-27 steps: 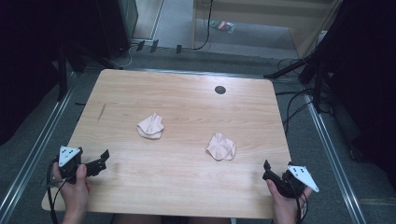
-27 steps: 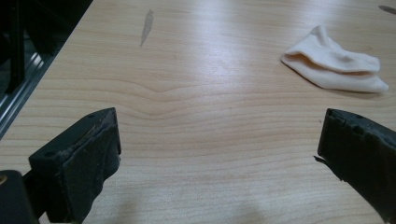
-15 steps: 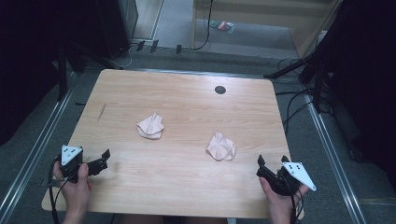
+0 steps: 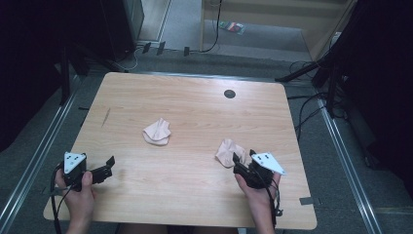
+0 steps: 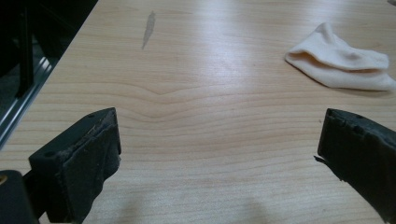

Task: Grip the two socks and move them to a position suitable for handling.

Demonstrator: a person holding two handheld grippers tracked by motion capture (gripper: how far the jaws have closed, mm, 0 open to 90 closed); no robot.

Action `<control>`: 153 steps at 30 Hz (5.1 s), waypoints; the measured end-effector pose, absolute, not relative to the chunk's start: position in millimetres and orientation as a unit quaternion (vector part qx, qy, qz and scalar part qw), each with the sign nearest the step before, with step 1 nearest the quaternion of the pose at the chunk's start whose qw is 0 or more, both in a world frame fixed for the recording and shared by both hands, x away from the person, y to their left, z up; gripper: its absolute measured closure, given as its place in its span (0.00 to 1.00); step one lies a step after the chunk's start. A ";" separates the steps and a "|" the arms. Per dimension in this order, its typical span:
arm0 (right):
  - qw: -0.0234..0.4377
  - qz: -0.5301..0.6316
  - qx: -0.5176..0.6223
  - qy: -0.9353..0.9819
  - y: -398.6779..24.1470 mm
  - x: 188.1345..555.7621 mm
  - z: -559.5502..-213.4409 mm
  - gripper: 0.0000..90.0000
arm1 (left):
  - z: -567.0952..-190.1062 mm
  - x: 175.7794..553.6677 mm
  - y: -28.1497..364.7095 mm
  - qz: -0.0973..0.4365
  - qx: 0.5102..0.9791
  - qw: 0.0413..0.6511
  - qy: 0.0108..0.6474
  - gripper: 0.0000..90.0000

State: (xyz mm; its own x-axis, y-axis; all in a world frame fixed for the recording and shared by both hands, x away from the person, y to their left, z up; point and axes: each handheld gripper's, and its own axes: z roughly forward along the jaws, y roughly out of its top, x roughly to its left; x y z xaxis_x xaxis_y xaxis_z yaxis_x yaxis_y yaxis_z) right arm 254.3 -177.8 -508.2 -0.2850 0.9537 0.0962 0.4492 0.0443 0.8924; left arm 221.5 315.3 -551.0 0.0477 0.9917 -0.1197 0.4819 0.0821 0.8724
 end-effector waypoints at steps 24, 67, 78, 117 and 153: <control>0.251 0.372 0.527 0.722 -158.9 279.8 -545.9 0.95 | -548.7 222.6 306.5 0.324 0.619 0.378 0.607 0.00; 0.131 0.431 0.467 0.761 -73.5 205.1 -520.6 0.59 | -523.6 191.2 182.9 0.176 0.720 0.498 0.449 0.06; 0.138 0.384 0.463 0.787 -57.1 206.7 -540.2 0.60 | -524.7 191.4 184.1 0.165 0.718 0.500 0.455 0.17; 0.174 0.519 0.369 0.751 -56.7 178.2 -464.6 0.97 | -515.7 174.7 159.8 0.266 0.765 0.419 0.410 1.00; 0.128 0.390 0.510 0.757 -122.8 222.4 -539.5 0.77 | -549.7 227.4 174.9 0.110 0.763 0.435 0.466 0.81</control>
